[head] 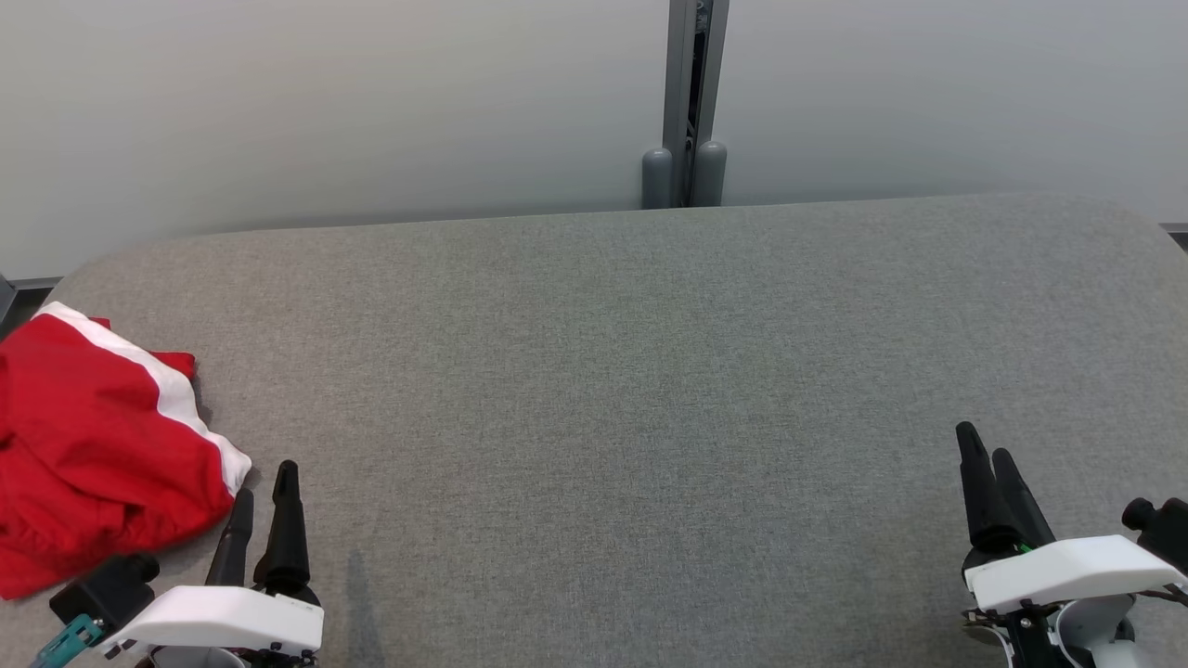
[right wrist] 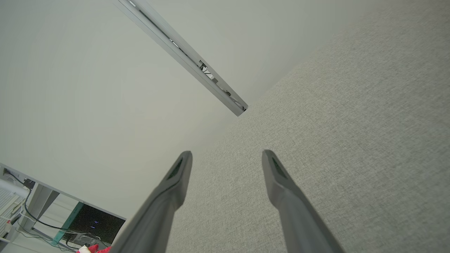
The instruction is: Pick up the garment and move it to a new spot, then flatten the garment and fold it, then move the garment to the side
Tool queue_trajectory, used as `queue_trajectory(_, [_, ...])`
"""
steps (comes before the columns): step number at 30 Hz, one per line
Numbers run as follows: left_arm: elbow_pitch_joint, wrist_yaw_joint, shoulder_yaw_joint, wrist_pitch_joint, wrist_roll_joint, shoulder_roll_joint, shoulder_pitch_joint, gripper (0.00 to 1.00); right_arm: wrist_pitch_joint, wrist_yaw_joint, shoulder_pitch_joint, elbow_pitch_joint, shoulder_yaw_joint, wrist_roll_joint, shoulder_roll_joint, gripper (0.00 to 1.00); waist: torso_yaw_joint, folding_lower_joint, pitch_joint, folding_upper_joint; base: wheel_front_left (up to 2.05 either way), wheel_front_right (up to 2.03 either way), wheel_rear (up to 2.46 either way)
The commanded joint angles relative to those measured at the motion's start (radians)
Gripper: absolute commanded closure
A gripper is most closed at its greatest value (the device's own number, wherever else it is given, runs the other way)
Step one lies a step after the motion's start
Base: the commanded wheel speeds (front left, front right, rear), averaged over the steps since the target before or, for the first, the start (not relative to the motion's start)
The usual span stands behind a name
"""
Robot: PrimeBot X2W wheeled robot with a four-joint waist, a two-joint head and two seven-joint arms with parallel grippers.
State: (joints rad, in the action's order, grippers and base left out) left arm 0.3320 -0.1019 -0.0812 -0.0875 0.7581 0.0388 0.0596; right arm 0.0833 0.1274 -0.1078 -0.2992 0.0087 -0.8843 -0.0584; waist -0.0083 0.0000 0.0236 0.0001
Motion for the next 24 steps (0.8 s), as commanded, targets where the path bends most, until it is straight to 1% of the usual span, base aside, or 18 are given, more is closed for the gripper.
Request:
queue_trajectory(1, [-0.009, 0.005, 0.000, -0.006, -0.022, 0.009, 0.028, 0.00, 0.011, 0.003, -0.023, 0.009, 0.000, 0.021, -0.010, 0.00, 0.000, 0.0000, 0.000, -0.0001, 0.00, 0.00, 0.00])
queue_trajectory(10, [0.008, 0.023, 0.015, -0.033, -0.151, 0.017, 0.022, 0.00, 0.038, 0.004, -0.029, -0.019, 0.010, 0.161, -0.015, 0.00, -0.001, 0.0000, 0.005, -0.0001, 0.00, 0.00, 0.00])
queue_trajectory(24, [0.040, 0.058, 0.039, -0.071, -0.314, 0.033, 0.002, 0.00, 0.077, 0.004, -0.025, -0.047, 0.013, 0.368, -0.016, 0.00, -0.004, 0.0000, -0.002, -0.0001, 0.00, 0.00, 0.00])
